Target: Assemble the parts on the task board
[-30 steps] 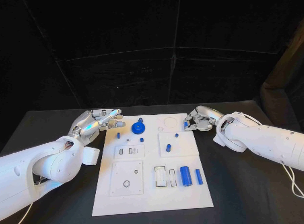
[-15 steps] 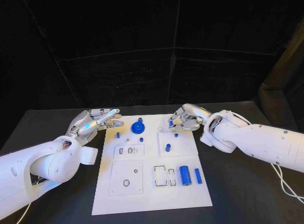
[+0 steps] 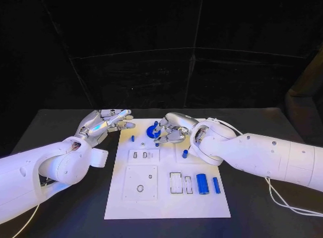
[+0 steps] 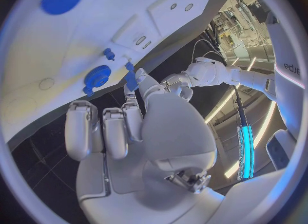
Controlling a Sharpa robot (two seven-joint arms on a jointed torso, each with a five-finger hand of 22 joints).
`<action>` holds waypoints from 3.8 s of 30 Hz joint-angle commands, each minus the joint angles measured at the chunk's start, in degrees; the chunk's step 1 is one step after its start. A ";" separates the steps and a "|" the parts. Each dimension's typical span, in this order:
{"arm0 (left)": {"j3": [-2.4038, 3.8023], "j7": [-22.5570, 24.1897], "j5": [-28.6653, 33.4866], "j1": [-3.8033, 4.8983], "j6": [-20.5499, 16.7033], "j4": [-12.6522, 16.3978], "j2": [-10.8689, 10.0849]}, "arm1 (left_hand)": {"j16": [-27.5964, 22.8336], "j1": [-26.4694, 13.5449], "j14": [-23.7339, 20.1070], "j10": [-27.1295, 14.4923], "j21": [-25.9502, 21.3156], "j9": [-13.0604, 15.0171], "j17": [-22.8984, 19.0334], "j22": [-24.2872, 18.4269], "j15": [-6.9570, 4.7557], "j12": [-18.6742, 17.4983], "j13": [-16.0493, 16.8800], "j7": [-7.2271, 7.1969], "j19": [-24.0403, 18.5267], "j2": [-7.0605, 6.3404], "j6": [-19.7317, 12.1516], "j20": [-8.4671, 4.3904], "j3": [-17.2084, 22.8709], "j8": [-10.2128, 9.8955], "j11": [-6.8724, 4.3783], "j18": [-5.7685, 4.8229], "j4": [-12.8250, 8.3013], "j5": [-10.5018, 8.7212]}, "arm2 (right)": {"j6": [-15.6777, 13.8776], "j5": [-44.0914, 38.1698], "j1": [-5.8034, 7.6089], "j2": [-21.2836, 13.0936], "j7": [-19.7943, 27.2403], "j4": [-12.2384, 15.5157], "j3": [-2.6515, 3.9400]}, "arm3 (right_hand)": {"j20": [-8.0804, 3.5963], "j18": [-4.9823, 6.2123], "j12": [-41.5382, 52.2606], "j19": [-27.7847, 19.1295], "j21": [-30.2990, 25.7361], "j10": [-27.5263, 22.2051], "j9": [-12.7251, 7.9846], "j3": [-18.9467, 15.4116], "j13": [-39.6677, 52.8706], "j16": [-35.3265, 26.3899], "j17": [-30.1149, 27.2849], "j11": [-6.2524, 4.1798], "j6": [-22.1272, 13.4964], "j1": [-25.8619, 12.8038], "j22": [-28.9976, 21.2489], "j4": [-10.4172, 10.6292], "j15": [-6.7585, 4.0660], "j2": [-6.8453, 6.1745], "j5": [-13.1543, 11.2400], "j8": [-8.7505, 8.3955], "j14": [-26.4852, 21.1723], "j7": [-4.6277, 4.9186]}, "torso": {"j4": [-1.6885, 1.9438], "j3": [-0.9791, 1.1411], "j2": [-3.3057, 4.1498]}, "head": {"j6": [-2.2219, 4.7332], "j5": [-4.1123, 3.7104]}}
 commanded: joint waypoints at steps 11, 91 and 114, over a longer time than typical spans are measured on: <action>0.06 0.55 -0.21 0.39 0.55 -0.22 0.26 | -0.35 -0.19 -0.03 -0.39 -0.39 -0.04 0.09 -0.09 0.36 -0.36 -0.07 0.24 0.10 0.30 -0.13 0.16 -0.26 -0.31 -0.14 0.89 -0.23 -0.35 | 3.53 -8.41 -1.66 4.43 -6.53 -1.35 -0.20 | -0.28 -0.30 -0.52 -0.14 -0.12 -0.37 0.09 0.53 4.24 -0.04 6.73 -0.19 1.09 0.32 -0.35 -0.12 -0.37 0.04 0.08 -0.35 4.45 -0.74 | 0.04 0.03 0.04 | -0.87 2.01; 0.05 -2.35 -3.83 0.42 1.00 -1.07 0.36 | 3.22 -0.21 9.23 5.91 2.47 0.36 3.75 1.13 -2.79 1.60 0.74 -1.84 7.43 1.19 3.93 -2.74 -1.36 0.98 -2.67 1.01 -1.47 -0.28 | -9.58 -9.32 -3.33 0.65 -0.64 4.01 -0.37 | 1.43 0.09 -6.48 -1.18 -1.32 -4.39 -0.21 -6.79 -0.95 -0.83 5.74 2.13 -8.11 -6.65 -2.38 3.05 1.55 -7.93 1.00 -2.57 4.19 1.79 | -0.09 0.13 -0.09 | -1.45 2.19; 0.04 -51.41 -42.86 6.35 15.58 -7.47 6.09 | 72.95 -5.05 22.04 10.92 43.96 7.32 68.62 37.49 -10.07 27.48 25.00 -7.63 29.26 2.85 5.63 -11.69 -5.35 11.88 -9.38 -2.51 5.69 -0.37 | -2.54 26.88 5.60 -15.05 11.60 6.70 -0.23 | 1.59 1.23 -8.27 -4.21 -4.33 -5.91 0.02 -8.76 -2.81 -3.09 1.97 2.19 -8.72 -3.17 -8.15 2.96 1.62 -5.17 4.38 -1.97 3.19 1.88 | -0.71 1.15 -2.74 | -2.51 3.23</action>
